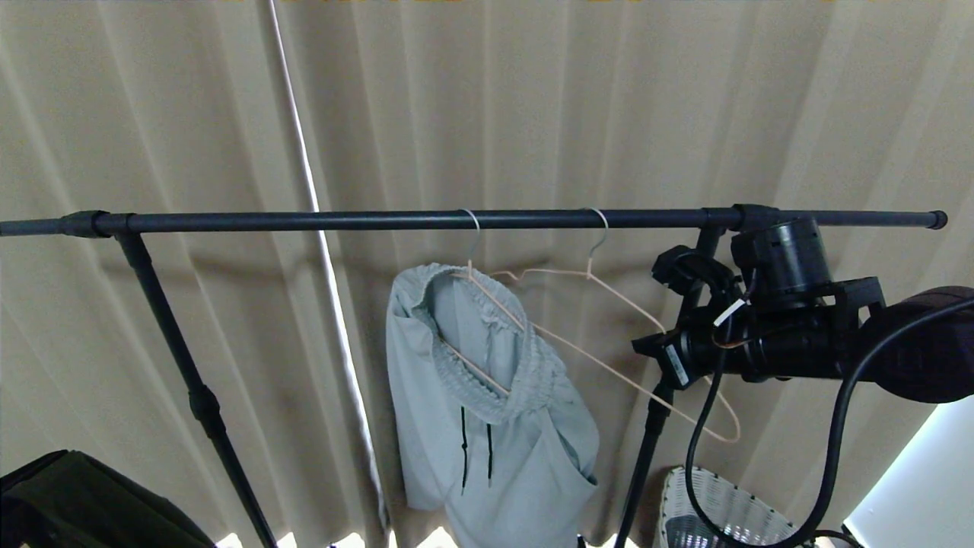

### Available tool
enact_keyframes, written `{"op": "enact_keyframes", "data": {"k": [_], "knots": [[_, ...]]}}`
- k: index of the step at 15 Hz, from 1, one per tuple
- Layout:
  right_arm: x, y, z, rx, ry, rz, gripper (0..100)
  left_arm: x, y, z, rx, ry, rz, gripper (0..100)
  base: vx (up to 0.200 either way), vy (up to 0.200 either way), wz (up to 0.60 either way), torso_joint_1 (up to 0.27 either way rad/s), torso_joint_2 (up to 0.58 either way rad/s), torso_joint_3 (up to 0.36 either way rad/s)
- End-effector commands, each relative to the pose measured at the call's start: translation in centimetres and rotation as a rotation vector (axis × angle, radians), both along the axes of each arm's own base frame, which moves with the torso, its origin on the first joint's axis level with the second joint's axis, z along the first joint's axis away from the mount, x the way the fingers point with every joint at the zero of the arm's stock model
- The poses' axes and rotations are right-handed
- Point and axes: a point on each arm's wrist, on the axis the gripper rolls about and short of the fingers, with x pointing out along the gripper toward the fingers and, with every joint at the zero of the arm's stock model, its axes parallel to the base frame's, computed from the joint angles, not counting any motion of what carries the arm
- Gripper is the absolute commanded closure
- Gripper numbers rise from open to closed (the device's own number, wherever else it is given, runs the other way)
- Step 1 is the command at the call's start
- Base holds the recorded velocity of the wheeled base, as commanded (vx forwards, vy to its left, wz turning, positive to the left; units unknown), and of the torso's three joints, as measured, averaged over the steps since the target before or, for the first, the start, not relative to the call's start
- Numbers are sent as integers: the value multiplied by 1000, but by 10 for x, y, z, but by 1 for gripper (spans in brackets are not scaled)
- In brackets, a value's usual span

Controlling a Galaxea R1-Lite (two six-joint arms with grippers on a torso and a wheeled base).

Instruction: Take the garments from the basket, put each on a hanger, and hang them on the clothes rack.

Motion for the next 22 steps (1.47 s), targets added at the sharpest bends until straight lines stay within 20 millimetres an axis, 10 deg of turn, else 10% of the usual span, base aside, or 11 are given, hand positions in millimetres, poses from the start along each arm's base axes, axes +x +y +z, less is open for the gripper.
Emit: {"op": "enact_keyframes", "data": {"k": [1,11,22], "knots": [[-8,-3,11,13,-33,-1,100,0,0,0,0,3,0,100,0,0,0,0,0,0],[-66,-27,49,94,-143,-34,100,0,-3,-2,3,7,-57,100,0,0,0,0,0,0],[-150,-63,24,77,-149,-114,100,1,-3,-3,43,11,-66,100,-127,0,0,1,0,2]]}}
